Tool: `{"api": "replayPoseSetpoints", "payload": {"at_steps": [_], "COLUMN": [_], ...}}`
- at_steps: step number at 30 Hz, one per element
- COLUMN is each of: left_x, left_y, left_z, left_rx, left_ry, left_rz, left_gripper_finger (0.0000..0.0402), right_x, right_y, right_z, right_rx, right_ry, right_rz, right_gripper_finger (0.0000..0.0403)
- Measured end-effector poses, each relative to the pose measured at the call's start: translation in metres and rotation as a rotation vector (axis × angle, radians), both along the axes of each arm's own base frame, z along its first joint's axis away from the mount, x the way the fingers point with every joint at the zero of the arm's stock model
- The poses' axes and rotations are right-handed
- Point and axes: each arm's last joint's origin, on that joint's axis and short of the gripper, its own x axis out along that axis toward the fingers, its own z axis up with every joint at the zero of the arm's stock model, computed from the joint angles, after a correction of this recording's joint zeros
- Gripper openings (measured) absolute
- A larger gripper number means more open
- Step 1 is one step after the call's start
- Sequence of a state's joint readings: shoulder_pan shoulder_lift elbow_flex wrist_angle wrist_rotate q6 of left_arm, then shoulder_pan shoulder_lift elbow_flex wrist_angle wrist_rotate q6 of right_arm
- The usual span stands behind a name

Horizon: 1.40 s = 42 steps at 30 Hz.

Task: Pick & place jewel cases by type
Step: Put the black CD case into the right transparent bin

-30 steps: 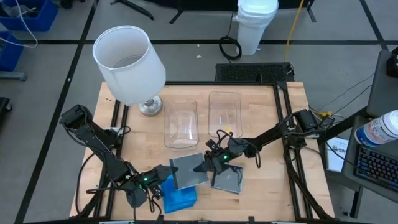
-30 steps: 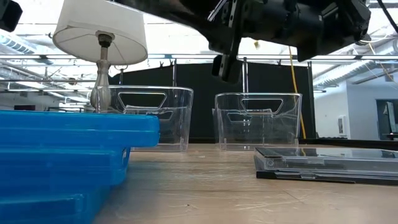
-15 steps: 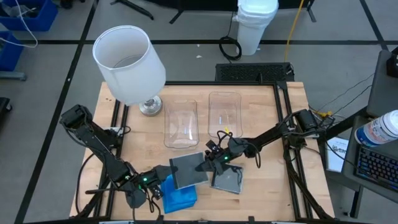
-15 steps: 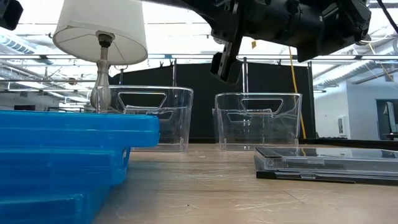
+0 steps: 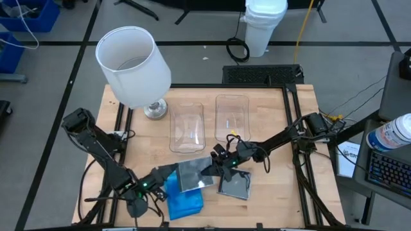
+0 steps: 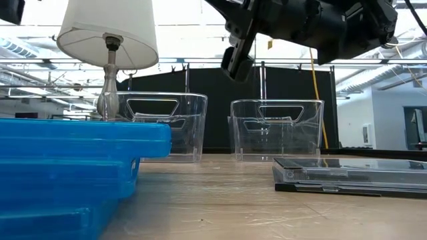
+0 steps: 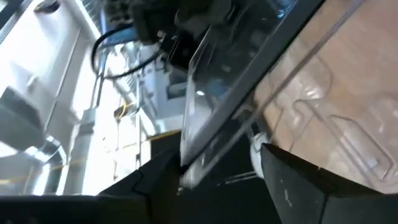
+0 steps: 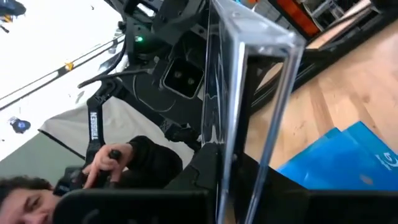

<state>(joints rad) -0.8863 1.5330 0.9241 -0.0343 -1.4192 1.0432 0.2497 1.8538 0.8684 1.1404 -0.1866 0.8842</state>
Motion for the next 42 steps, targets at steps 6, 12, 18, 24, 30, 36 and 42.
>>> {"api": "replayPoseSetpoints", "payload": {"at_steps": [6, 12, 18, 24, 30, 36, 42], "left_x": [-0.013, -0.029, -0.042, -0.045, -0.051, -0.059, -0.061], "left_y": [-0.01, -0.014, -0.011, -0.008, 0.002, 0.017, 0.024], "left_z": [0.0, -0.01, -0.024, -0.032, -0.064, -0.099, -0.104], "left_rx": [-0.178, -0.388, -0.698, -0.877, -1.012, -1.181, -1.209], "left_ry": [-0.144, -0.182, -0.037, 0.004, -0.057, -0.091, -0.118], "left_rz": [0.003, -0.052, -0.073, -0.015, -0.012, -0.143, -0.209], "left_gripper_finger": [0.0236, 0.0224, 0.0201, 0.0173, 0.0131, 0.0068, 0.0011], "right_x": [0.0, -0.006, -0.031, -0.063, -0.086, -0.095, -0.099], "right_y": [0.001, -0.002, -0.011, -0.026, -0.047, -0.091, -0.13], "right_z": [0.0, 0.014, 0.052, 0.093, 0.113, 0.138, 0.138], "right_rx": [-0.186, -0.397, -0.722, -0.948, -1.054, -0.931, -0.597], "right_ry": [-0.09, -0.118, -0.087, -0.073, 0.04, 0.357, 0.578], "right_rz": [-0.008, -0.013, -0.079, -0.265, -0.449, -0.5, -0.478], "right_gripper_finger": [0.001, 0.001, 0.001, 0.0005, 0.0005, 0.0004, 0.0004]}}
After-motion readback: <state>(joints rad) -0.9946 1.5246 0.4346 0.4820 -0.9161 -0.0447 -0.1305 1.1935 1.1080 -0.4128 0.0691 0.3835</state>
